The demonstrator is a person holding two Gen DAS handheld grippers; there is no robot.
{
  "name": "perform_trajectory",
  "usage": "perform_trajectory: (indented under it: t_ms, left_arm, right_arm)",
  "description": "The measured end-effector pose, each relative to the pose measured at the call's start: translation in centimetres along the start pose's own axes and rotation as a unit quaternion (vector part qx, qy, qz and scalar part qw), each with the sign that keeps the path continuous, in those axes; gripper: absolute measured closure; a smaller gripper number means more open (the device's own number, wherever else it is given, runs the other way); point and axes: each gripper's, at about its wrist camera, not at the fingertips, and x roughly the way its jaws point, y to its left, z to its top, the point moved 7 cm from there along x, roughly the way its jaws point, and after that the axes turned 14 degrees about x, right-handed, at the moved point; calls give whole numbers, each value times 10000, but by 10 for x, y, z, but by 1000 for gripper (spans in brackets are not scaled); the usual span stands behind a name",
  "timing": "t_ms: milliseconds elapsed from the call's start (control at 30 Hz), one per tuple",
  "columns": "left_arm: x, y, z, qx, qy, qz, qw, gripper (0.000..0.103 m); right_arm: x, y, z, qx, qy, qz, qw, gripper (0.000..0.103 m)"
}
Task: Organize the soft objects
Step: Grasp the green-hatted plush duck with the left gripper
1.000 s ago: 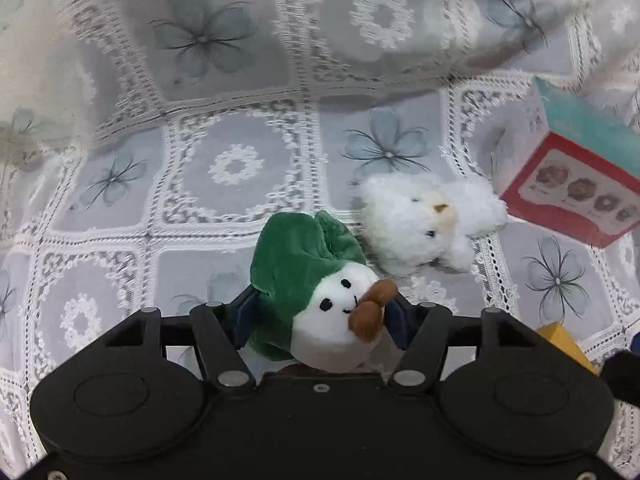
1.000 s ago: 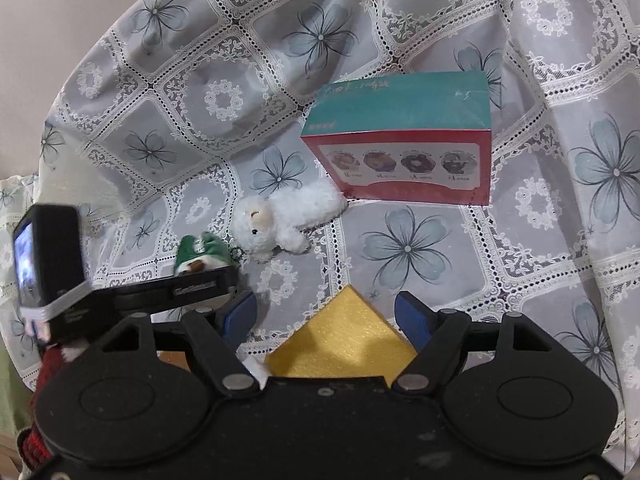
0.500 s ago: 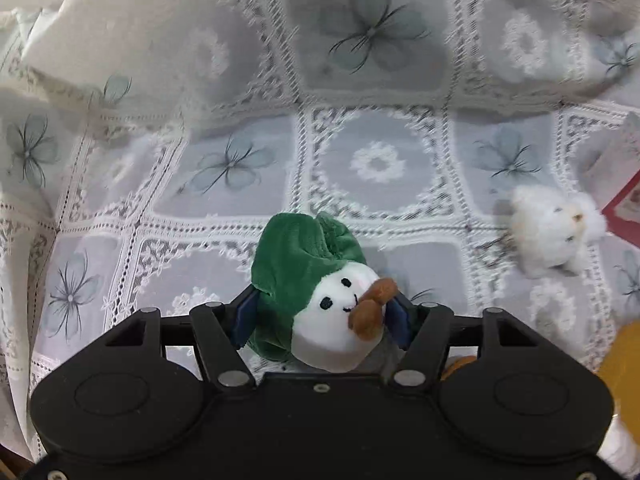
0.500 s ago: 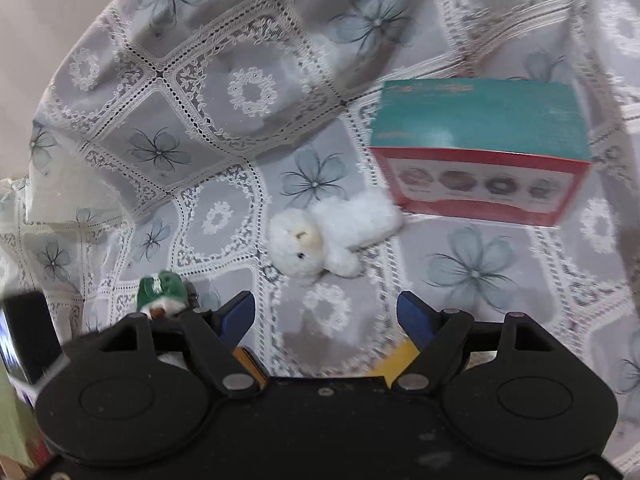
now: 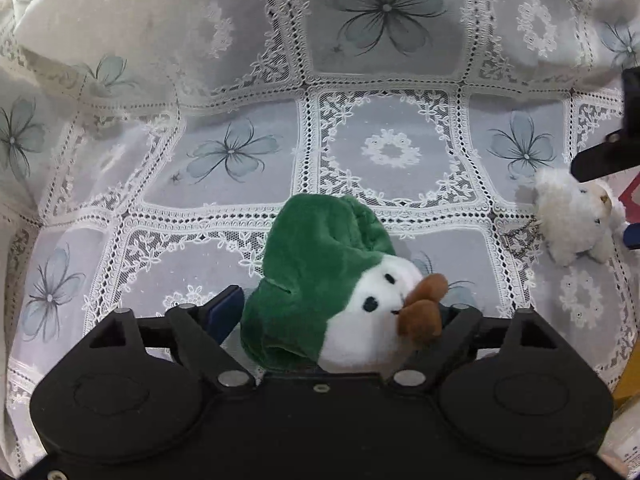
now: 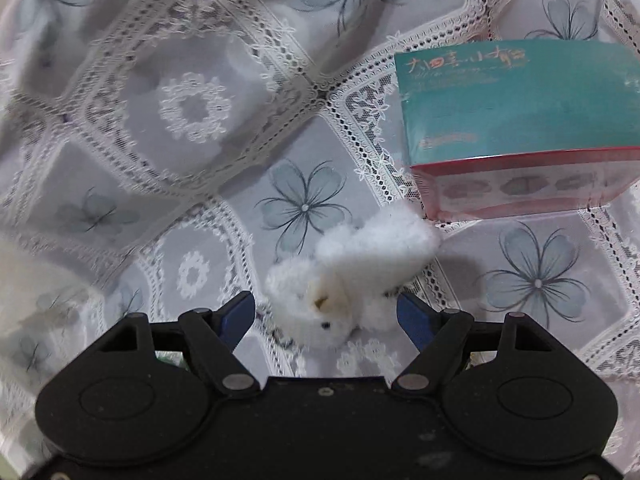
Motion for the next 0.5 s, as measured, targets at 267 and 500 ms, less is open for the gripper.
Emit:
perform_trajectory:
  t_ms: [267,500]
  left_arm:
    - [11,8,0,-122,277,-88,9995,2]
    - [12,8,-1,-104,303,-145,9994,3]
  right_arm:
    - [25,9,0,-17,-116,-498,9987,31]
    - [15,29,-37,-2485,-366,-400,9671,41]
